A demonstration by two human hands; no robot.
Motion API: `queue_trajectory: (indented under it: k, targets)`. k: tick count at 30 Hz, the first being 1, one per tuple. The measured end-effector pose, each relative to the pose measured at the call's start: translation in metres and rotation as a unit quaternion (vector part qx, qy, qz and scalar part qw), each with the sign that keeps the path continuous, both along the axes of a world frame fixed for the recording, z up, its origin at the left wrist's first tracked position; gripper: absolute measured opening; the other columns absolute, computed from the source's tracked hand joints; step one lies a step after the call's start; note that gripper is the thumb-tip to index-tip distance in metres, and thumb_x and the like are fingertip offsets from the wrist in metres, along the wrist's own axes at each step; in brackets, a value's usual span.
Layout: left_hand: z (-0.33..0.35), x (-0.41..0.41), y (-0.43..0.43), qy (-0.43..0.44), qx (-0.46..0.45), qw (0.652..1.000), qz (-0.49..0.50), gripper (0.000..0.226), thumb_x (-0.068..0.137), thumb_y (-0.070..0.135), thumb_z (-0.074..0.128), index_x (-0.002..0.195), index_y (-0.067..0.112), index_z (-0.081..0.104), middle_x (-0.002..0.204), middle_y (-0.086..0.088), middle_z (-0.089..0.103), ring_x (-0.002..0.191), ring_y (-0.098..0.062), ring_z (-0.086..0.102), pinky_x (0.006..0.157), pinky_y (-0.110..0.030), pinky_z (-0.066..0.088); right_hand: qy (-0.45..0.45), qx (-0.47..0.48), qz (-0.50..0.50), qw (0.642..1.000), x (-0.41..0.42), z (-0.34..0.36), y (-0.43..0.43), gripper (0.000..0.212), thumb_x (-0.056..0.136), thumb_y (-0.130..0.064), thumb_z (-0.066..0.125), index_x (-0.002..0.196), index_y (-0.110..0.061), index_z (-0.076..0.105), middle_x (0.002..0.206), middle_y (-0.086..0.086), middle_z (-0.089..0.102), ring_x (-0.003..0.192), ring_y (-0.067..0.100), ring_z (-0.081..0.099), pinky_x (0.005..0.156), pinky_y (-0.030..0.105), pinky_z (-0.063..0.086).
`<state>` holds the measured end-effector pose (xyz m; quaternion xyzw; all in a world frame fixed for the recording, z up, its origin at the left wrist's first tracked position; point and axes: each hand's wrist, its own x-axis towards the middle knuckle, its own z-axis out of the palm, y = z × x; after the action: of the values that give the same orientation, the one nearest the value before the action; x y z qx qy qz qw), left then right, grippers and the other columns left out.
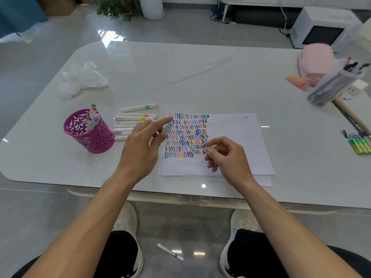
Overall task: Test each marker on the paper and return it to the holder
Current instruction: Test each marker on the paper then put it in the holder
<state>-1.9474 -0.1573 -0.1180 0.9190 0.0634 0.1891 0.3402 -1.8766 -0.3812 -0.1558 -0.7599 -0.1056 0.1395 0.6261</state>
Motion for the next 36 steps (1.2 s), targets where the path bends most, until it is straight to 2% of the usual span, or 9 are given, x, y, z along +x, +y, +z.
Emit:
queue_trajectory:
  k: [3, 6, 9, 12, 16, 20, 26, 32, 36]
  targets:
    - [0.007, -0.003, -0.009, -0.007, -0.077, 0.997, -0.01, 0.034, 0.098, 0.013, 0.06, 0.127, 0.032, 0.063, 0.096, 0.011, 0.062, 0.086, -0.004, 0.055, 0.07, -0.011, 0.043, -0.022, -0.002, 0.017, 1.0, -0.003, 0.001, 0.002, 0.006, 0.096, -0.007, 0.068, 0.098, -0.013, 0.07, 0.075, 0.007, 0.073, 0.061, 0.019, 0.068, 0.056, 0.033, 0.055]
    - [0.005, -0.003, -0.017, 0.016, -0.182, 0.983, -0.004, 0.026, 0.095, 0.012, 0.066, 0.117, 0.025, 0.063, 0.095, 0.009, 0.07, 0.088, -0.009, 0.066, 0.084, -0.03, 0.055, -0.055, -0.017, 0.035, 0.998, -0.007, 0.002, 0.005, 0.006, 0.095, -0.02, 0.073, 0.101, -0.019, 0.071, 0.087, -0.001, 0.076, 0.079, 0.017, 0.073, 0.073, 0.036, 0.06]
    - [0.001, -0.003, -0.025, 0.041, -0.26, 0.965, -0.02, 0.025, 0.092, 0.01, 0.07, 0.113, 0.018, 0.059, 0.095, -0.001, 0.075, 0.092, -0.016, 0.073, 0.088, -0.042, 0.059, -0.101, -0.045, 0.069, 0.991, -0.01, 0.004, 0.007, 0.029, 0.087, -0.037, 0.081, 0.11, -0.023, 0.071, 0.099, -0.009, 0.075, 0.096, 0.011, 0.071, 0.088, 0.032, 0.057]
    - [-0.002, -0.005, -0.035, 0.066, -0.298, 0.951, -0.051, 0.039, 0.094, 0.007, 0.067, 0.127, 0.023, 0.056, 0.093, -0.003, 0.076, 0.09, -0.016, 0.075, 0.089, -0.035, 0.059, -0.116, -0.089, 0.114, 0.983, -0.013, 0.005, 0.008, 0.051, 0.078, -0.047, 0.085, 0.121, -0.026, 0.066, 0.096, -0.01, 0.074, 0.093, 0.007, 0.071, 0.088, 0.025, 0.056]
    - [-0.009, -0.006, -0.044, 0.095, -0.212, 0.97, -0.067, 0.023, 0.095, 0.016, 0.067, 0.116, 0.026, 0.066, 0.089, 0.007, 0.076, 0.085, -0.005, 0.073, 0.084, -0.029, 0.059, -0.166, -0.154, 0.142, 0.964, -0.012, 0.003, 0.004, 0.034, 0.089, -0.033, 0.079, 0.12, -0.028, 0.066, 0.075, -0.01, 0.065, 0.069, 0.011, 0.063, 0.073, 0.034, 0.055]
    - [-0.015, -0.002, -0.039, 0.099, -0.112, 0.987, -0.064, 0.007, 0.092, 0.027, 0.071, 0.097, 0.028, 0.067, 0.083, 0.011, 0.071, 0.079, -0.008, 0.069, 0.076, -0.03, 0.057, -0.241, -0.206, 0.141, 0.938, -0.007, 0.001, -0.003, 0.017, 0.095, -0.027, 0.07, 0.112, -0.024, 0.07, 0.093, -0.009, 0.07, 0.078, 0.011, 0.063, 0.072, 0.032, 0.054]
    - [-0.022, -0.002, -0.039, 0.103, 0.022, 0.985, -0.137, 0.014, 0.097, 0.03, 0.064, 0.107, 0.027, 0.073, 0.077, 0.024, 0.057, 0.076, 0.004, 0.056, 0.069, -0.012, 0.037, -0.279, -0.267, 0.161, 0.908, -0.01, -0.006, -0.003, 0.015, 0.098, -0.038, 0.064, 0.104, -0.025, 0.064, 0.078, -0.02, 0.053, 0.063, -0.004, 0.051, 0.062, 0.023, 0.042]
    - [-0.024, -0.001, -0.039, 0.115, 0.043, 0.982, -0.145, 0.02, 0.099, 0.029, 0.061, 0.108, 0.023, 0.077, 0.074, 0.024, 0.051, 0.07, 0.007, 0.051, 0.068, -0.006, 0.033, -0.311, -0.295, 0.18, 0.885, -0.012, -0.009, -0.007, 0.032, 0.101, -0.051, 0.052, 0.106, -0.025, 0.07, 0.089, -0.007, 0.071, 0.073, 0.015, 0.063, 0.062, 0.035, 0.051]
    - [-0.025, 0.0, -0.042, 0.13, 0.006, 0.984, -0.124, 0.017, 0.096, 0.027, 0.065, 0.106, 0.023, 0.078, 0.076, 0.024, 0.058, 0.068, 0.005, 0.057, 0.071, -0.014, 0.042, -0.332, -0.31, 0.17, 0.874, -0.013, -0.008, -0.007, 0.032, 0.101, -0.053, 0.046, 0.098, -0.027, 0.064, 0.079, -0.008, 0.068, 0.069, 0.019, 0.063, 0.058, 0.036, 0.048]
